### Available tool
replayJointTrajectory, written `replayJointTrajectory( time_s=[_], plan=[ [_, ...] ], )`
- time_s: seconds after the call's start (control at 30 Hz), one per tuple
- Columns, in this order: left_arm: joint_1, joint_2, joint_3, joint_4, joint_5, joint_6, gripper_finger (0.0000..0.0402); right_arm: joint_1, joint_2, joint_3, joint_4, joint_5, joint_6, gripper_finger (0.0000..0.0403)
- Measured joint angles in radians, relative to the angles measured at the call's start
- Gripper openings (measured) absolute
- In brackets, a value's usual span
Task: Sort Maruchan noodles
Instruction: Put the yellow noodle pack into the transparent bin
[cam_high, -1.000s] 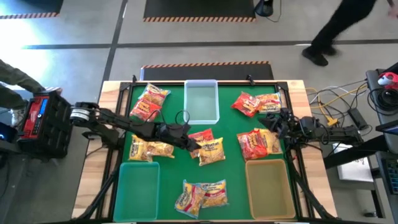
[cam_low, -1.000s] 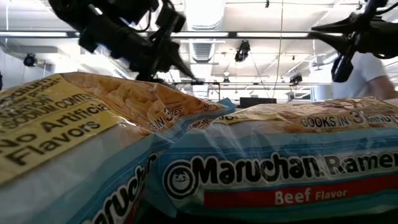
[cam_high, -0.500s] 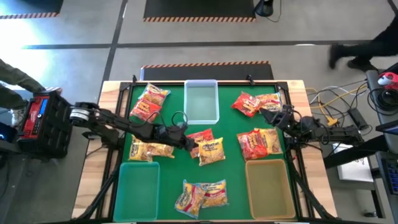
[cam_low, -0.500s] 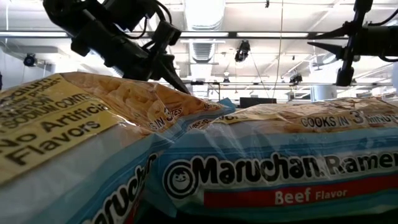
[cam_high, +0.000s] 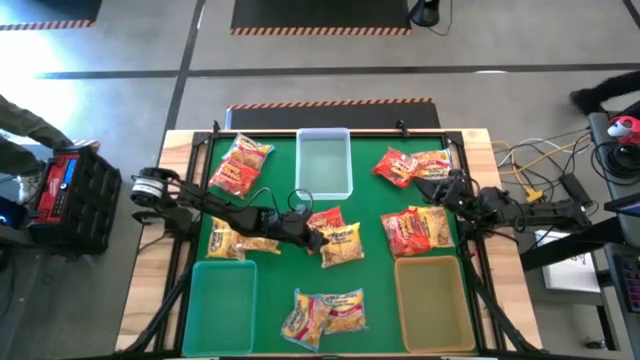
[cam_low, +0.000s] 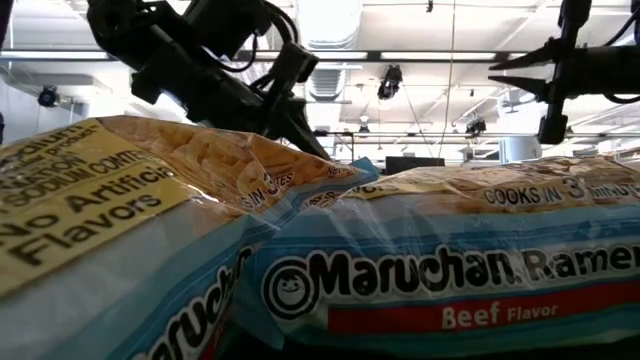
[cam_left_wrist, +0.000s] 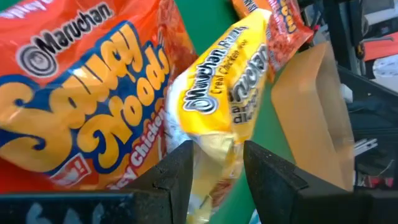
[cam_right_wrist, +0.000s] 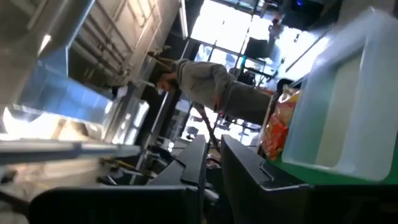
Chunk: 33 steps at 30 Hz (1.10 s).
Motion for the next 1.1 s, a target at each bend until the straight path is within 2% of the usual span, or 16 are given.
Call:
replayJointTrajectory(
  time_s=[0.1, 0.2, 0.37, 0.5, 0.7, 0.93, 1.1],
  plan=[
    [0.0, 0.019, 0.001, 0.027, 0.0, 0.0, 0.0125, 0.0, 0.022, 0.0, 0.002, -0.039, 0.056, 0.0037],
    [0.0, 0.024, 0.001, 0.035, 0.0, 0.01, 0.0125, 0.0, 0.04, 0.008, 0.0, -0.101, 0.03, 0.0055],
    [0.005, 0.023, 0.001, 0.035, 0.0, 0.033, 0.0125, 0.0, 0.086, 0.088, -0.009, -0.123, -0.079, 0.0104],
    [0.007, 0.033, 0.001, 0.036, 0.0, 0.034, 0.0125, 0.0, 0.156, 0.192, -0.139, -0.162, -0.136, 0.0128],
    [0.007, 0.045, 0.001, 0.035, 0.004, 0.034, 0.0125, 0.0, 0.318, 0.387, -0.484, -0.206, -0.099, 0.0126],
    [0.007, 0.045, 0.001, 0.035, 0.024, 0.053, 0.0125, 0.001, 0.522, 0.526, -0.501, -0.357, -0.125, 0.0112],
    [0.007, 0.045, 0.0, 0.035, 0.046, 0.076, 0.0125, 0.017, 0.677, 0.565, -0.514, -0.413, -0.106, 0.0115]
  ],
)
